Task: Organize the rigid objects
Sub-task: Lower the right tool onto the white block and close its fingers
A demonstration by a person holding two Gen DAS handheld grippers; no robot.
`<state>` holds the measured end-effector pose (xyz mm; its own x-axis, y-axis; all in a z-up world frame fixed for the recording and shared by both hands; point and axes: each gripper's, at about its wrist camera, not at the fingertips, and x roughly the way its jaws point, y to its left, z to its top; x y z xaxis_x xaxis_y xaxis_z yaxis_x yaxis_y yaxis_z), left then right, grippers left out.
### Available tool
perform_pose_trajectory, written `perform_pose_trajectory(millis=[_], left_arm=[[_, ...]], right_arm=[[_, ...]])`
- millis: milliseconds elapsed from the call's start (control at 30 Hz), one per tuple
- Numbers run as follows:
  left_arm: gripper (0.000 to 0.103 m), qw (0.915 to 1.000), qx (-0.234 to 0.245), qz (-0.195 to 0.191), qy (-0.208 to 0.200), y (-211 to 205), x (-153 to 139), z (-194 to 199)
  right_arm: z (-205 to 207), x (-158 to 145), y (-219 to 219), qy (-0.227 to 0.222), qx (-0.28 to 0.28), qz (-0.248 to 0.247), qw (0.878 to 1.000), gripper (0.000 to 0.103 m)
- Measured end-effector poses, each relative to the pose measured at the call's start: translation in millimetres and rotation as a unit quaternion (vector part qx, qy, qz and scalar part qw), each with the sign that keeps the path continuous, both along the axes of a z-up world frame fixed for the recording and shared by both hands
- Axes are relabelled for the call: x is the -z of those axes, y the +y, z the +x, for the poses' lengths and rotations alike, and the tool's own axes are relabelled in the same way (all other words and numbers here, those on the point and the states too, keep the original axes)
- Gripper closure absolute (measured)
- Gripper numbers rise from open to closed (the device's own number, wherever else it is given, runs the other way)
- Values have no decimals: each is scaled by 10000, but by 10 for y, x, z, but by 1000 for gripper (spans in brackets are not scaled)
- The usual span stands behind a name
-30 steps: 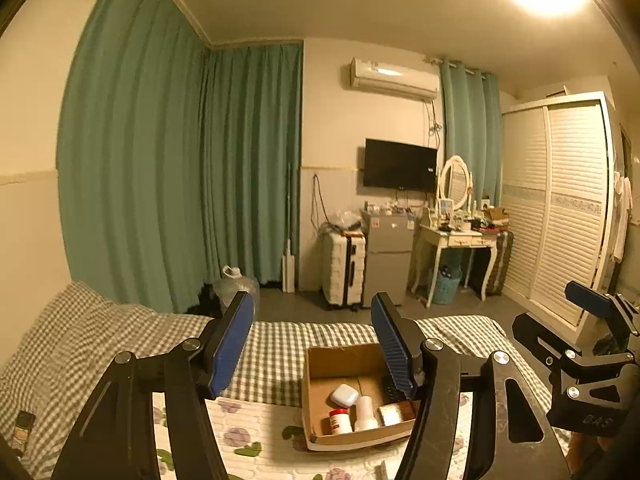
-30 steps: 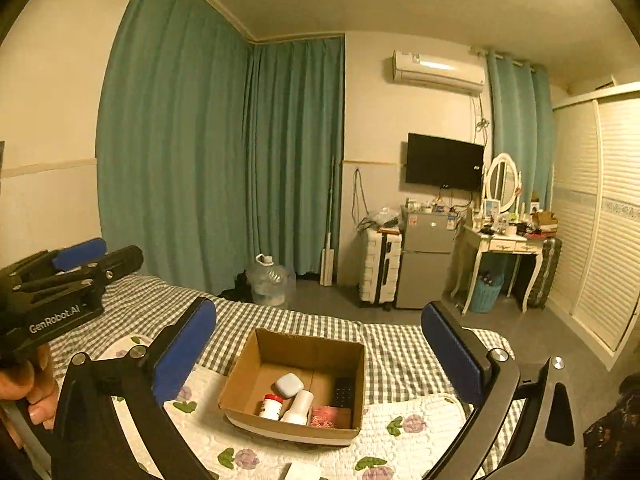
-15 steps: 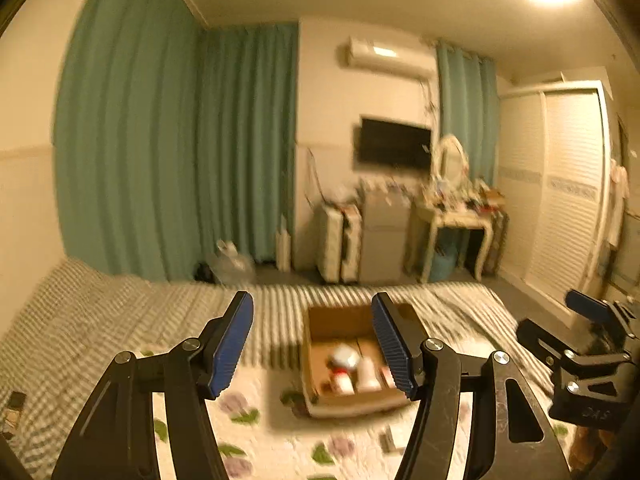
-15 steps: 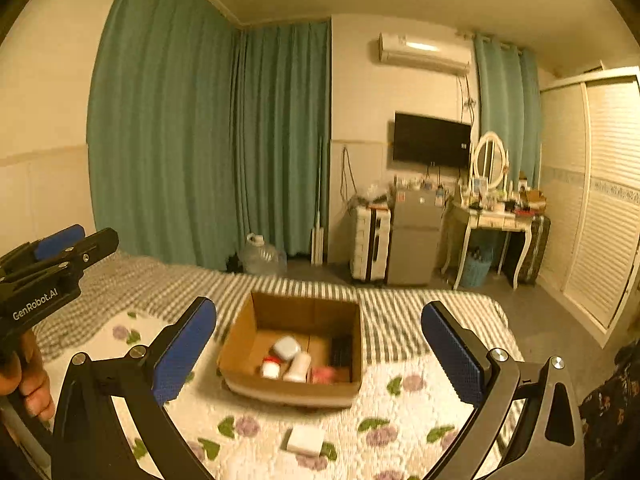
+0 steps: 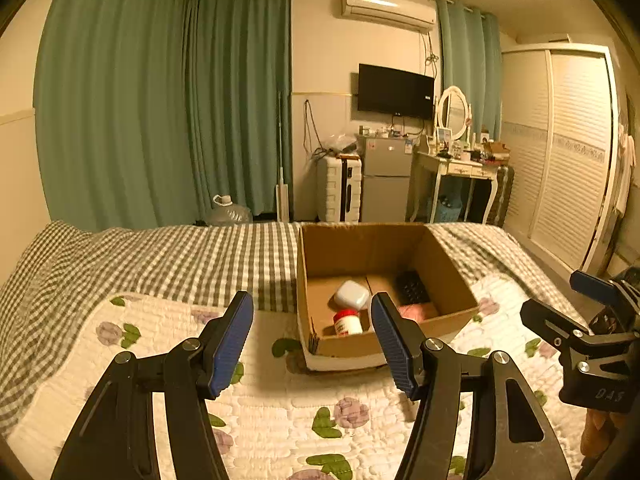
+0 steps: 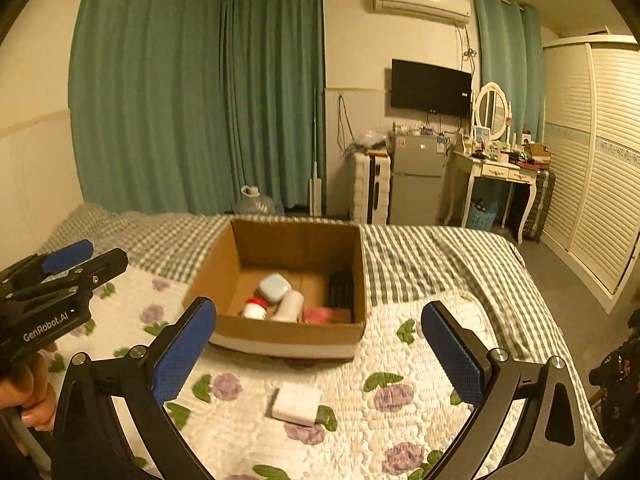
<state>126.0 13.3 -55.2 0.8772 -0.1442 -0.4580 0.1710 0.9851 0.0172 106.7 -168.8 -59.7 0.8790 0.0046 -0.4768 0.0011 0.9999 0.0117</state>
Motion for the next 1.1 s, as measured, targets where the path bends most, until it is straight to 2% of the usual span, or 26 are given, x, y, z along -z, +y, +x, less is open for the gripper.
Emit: perform_pose_trajectory(millis=[167, 367, 533, 667, 733, 833, 933, 1067, 1100], left_arm=[[39, 9997, 1, 100, 226, 21, 272, 145], [39, 9974, 62, 94, 707, 20, 639, 364], [41, 9941, 82, 250, 1055, -41, 967, 479], [42, 9903, 89, 287, 1354, -46, 1220, 513], [42, 9889, 108, 316, 1447, -52, 1321, 503], [45, 9877, 160, 418, 1499, -92, 1380, 511], [56, 9865, 214, 484, 1551, -129, 1422, 507], [66, 9864, 187, 402, 1585, -114, 1410, 492], [67, 9865, 173, 355, 1587, -100, 1399, 489]], right_arm=[[194, 325, 3, 285, -78, -37, 9996, 0], [432, 814, 32, 757, -207, 52, 9969, 0], [636, 1206, 80, 1040, -265, 27, 9942, 1], [804, 1565, 79, 1467, -276, 116, 9887, 13], [860, 1709, 66, 1687, -311, 166, 9850, 13], [933, 1869, 69, 1994, -308, 139, 9793, 13], [959, 1948, 99, 2109, -307, 23, 9770, 14], [933, 1940, 162, 2080, -507, -16, 9768, 38], [923, 1938, 178, 2069, -493, -63, 9771, 38]])
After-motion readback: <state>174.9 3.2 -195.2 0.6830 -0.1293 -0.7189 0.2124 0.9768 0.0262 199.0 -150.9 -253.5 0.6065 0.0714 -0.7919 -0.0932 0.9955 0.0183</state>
